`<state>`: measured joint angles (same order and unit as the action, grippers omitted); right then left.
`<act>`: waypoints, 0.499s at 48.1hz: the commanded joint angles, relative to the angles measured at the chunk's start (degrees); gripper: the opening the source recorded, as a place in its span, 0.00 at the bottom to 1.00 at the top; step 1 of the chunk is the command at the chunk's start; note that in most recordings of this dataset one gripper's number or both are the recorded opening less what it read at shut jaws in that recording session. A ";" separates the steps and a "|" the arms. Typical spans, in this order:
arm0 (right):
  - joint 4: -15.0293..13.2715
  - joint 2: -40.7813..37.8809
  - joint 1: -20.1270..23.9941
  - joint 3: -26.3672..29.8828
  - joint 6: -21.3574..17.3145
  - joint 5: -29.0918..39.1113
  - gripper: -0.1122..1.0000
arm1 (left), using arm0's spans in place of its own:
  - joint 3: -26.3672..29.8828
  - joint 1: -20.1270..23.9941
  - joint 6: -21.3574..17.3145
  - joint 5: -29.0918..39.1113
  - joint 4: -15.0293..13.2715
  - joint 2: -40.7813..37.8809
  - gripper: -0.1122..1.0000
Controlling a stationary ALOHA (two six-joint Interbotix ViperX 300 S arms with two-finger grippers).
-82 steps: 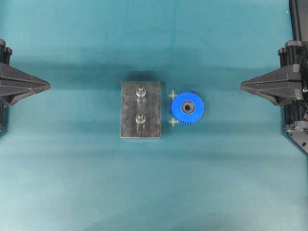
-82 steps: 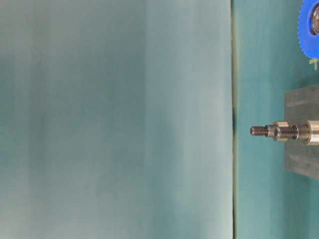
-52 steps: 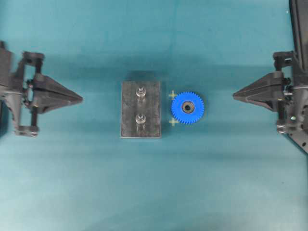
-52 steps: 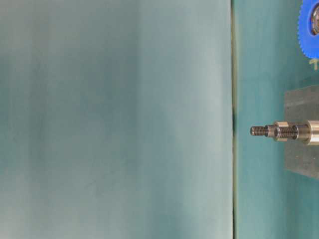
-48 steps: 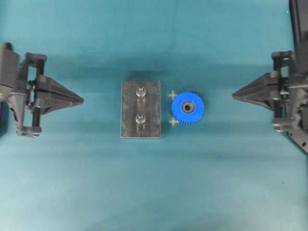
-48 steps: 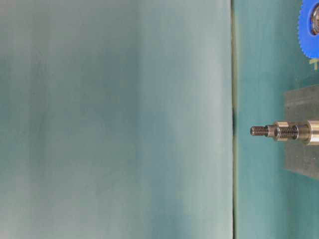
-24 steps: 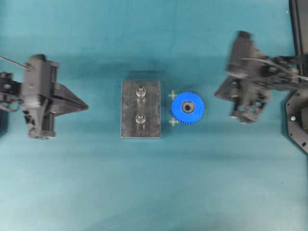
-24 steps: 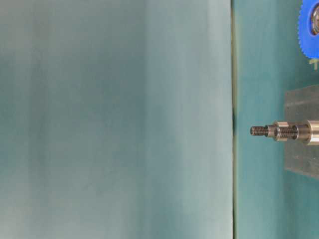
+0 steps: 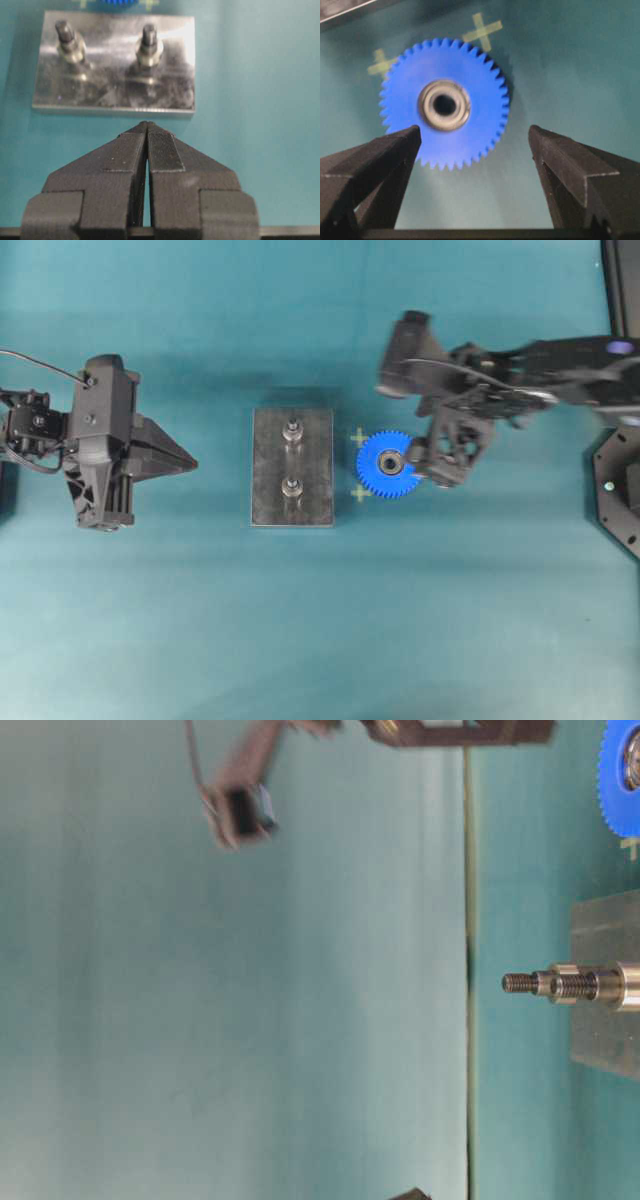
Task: Fit the large gear onto the shaft.
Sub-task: 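Move the right gripper over the blue gear and lower it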
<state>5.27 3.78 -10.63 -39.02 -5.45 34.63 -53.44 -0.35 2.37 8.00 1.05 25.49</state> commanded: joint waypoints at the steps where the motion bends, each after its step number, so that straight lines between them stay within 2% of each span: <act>1: -0.09 -2.29 -0.26 2.99 -0.70 0.79 0.93 | 1.23 0.00 0.09 -0.35 0.18 0.00 0.10; 11: -0.09 -7.73 -0.26 6.15 -0.44 2.99 0.93 | 2.20 0.00 0.09 -0.44 0.18 -0.44 0.10; 24: -0.18 -9.93 -0.18 6.50 -0.53 2.99 0.93 | 2.29 -0.09 0.09 -0.53 0.18 -1.23 0.10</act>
<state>5.19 -6.33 -10.81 -33.57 -5.54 37.71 -52.56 -0.35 2.37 8.00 1.05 24.26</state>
